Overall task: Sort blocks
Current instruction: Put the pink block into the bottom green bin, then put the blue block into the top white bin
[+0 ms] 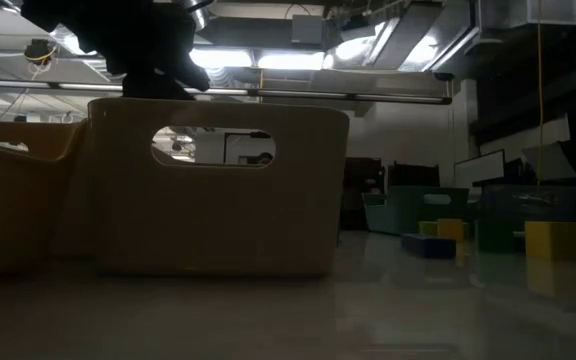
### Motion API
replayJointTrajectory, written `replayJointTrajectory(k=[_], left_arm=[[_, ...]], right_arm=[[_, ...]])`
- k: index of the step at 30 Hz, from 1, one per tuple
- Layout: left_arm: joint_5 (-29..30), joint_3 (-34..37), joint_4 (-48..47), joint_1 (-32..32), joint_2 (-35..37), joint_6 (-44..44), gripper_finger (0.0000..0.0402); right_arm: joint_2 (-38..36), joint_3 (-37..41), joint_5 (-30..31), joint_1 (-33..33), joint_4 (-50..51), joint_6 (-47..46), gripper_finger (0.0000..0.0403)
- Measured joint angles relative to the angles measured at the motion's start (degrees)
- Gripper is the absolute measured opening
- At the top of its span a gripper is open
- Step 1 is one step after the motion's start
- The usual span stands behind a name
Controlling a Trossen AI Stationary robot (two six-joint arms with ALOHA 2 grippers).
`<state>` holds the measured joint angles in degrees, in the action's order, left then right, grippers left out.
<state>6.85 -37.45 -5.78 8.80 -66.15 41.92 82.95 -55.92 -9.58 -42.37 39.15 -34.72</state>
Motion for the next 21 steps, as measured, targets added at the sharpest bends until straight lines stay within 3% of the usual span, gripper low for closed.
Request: replayJointTrajectory(k=[9, 21], left_arm=[[0.0, 0.0, 1.4, 0.0, 0.0, -0.3, 0.0134], [0.0, 0.0, 1.9, 0.0, 0.0, -0.4, 0.0134]], right_arm=[[0.3, 0.0, -1.1, 0.0, 0.6, 0.0, 0.0212], [0.3, 0.0, -2.5, 0.0, 16.8, 0.0, 0.0221]])
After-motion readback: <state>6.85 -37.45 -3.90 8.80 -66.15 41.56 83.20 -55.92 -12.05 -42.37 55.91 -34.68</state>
